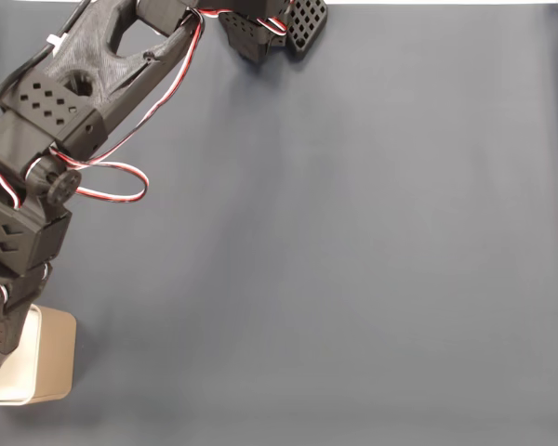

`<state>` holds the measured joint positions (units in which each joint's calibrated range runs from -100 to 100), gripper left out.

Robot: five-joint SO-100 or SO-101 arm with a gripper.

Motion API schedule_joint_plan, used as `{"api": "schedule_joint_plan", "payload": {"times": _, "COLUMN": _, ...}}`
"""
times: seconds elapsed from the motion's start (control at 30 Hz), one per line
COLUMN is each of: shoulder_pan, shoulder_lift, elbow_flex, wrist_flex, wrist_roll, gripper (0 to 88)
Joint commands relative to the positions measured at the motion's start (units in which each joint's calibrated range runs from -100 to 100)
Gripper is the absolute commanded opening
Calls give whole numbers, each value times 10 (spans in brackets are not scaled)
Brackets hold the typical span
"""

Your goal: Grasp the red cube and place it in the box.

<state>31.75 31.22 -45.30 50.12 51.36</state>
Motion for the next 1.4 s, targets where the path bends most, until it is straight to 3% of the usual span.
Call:
{"api": "schedule_joint_plan", "payload": {"times": 0.0, "shoulder_pan": 5, "shoulder_lift": -6, "elbow_flex": -37, "wrist_flex": -10, "wrist_roll": 4, "gripper": 80}}
{"api": "schedule_joint_plan", "payload": {"times": 0.1, "shoulder_pan": 6, "shoulder_lift": -5, "elbow_flex": -37, "wrist_flex": -13, "wrist_roll": 2, "gripper": 119}}
{"api": "schedule_joint_plan", "payload": {"times": 0.3, "shoulder_pan": 12, "shoulder_lift": -10, "elbow_flex": -39, "wrist_flex": 3, "wrist_roll": -2, "gripper": 390}}
{"api": "schedule_joint_plan", "payload": {"times": 0.5, "shoulder_pan": 16, "shoulder_lift": -12, "elbow_flex": -47, "wrist_flex": 9, "wrist_roll": 0, "gripper": 520}}
{"api": "schedule_joint_plan", "payload": {"times": 1.37, "shoulder_pan": 17, "shoulder_lift": -14, "elbow_flex": -50, "wrist_flex": -4, "wrist_roll": -8, "gripper": 546}}
